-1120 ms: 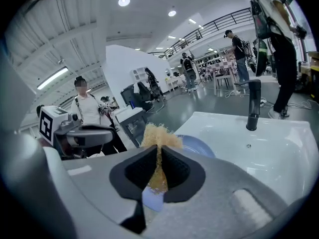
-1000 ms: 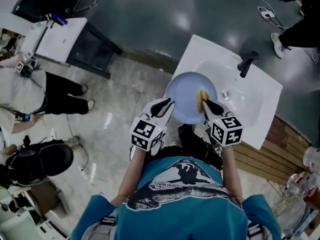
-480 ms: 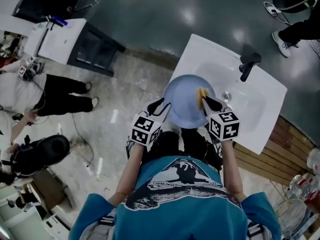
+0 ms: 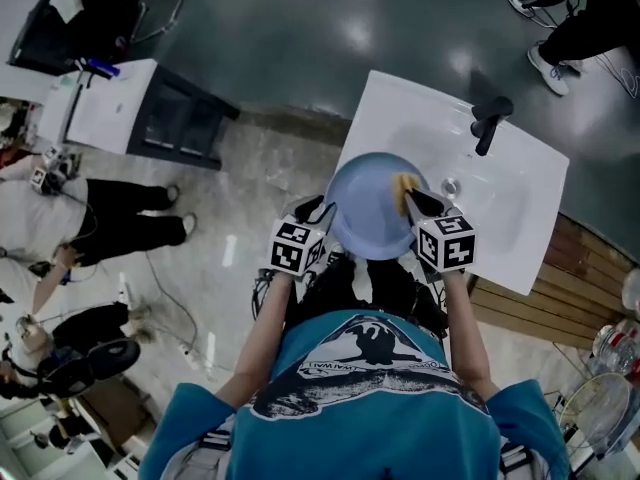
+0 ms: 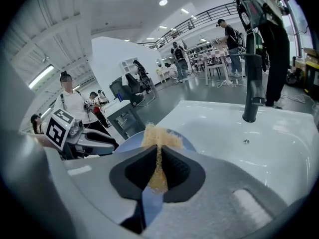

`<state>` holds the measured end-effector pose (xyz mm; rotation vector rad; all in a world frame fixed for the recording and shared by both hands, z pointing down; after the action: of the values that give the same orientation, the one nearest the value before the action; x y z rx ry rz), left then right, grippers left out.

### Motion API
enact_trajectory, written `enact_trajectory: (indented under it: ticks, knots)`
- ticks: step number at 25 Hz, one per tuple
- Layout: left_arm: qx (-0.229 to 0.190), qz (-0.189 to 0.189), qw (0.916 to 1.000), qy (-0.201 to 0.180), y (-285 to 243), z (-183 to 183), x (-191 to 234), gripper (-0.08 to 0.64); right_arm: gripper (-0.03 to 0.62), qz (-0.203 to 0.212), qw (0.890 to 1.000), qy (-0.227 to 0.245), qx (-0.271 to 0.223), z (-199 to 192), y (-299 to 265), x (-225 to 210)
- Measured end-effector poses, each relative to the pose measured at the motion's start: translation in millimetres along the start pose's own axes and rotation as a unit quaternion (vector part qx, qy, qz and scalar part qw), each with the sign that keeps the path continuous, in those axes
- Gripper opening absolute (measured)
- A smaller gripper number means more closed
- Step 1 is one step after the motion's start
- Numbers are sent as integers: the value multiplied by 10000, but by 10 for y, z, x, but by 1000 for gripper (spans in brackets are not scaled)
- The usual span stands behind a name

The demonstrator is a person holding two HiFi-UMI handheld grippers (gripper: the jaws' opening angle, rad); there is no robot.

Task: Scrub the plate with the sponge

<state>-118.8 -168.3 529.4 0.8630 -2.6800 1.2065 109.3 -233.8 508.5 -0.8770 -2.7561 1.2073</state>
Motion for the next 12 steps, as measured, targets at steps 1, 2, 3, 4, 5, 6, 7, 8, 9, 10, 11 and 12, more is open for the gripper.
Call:
enact_trajectory:
  ticks: [1, 2, 3, 4, 5, 6, 7, 8, 9, 10, 11, 12]
  knots:
    - [51, -54, 10000, 2, -22, -16, 21, 124, 29, -68, 10000, 14, 24, -8, -19, 7]
    - [107, -92, 9999, 2, -40, -36, 39, 110, 29, -144, 9999, 28, 50, -18, -36, 15]
    - [161, -115, 9998, -2, -54, -58, 54, 84, 29, -228, 9997, 38, 77, -28, -51, 24]
    - [202, -145, 9997, -12, -63, -77, 64, 44, 29, -315, 9994, 46, 102, -36, -65, 33]
    - [227, -203, 9995, -26, -70, -90, 69, 14, 29, -405, 9991, 60, 125, -37, -81, 40]
    - [240, -288, 9993, -41, -75, -97, 70, 12, 29, -501, 9986, 91, 145, -31, -103, 44]
    - [250, -379, 9990, -59, -77, -99, 72, 12, 29, -604, 9979, 140, 167, -21, -134, 46]
    - [259, -462, 9986, -86, -77, -101, 75, 12, 29, -712, 9971, 208, 195, -11, -173, 46]
    - [266, -536, 9981, -121, -79, -102, 80, 12, 29, -825, 9959, 287, 233, -3, -218, 44]
    - [270, -606, 9977, -161, -83, -102, 84, 12, 29, -943, 9945, 368, 282, 2, -268, 39]
    - [274, -672, 9972, -204, -90, -101, 85, 12, 29, -1070, 9927, 442, 344, 6, -323, 28]
    - [282, -735, 9966, -257, -99, -98, 83, 12, 29, -1209, 9905, 507, 423, 7, -380, 12]
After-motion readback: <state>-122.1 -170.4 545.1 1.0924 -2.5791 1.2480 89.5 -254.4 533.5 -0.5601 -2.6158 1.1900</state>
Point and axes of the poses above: the fingertips, and each gripper's own axes: y backward along the fingers, x to its left, z out of its top, the point moved 7 cm from there along y, backward along the fingers, and after that the axes turned 12 degrees about -z, right-handed, at the moved point
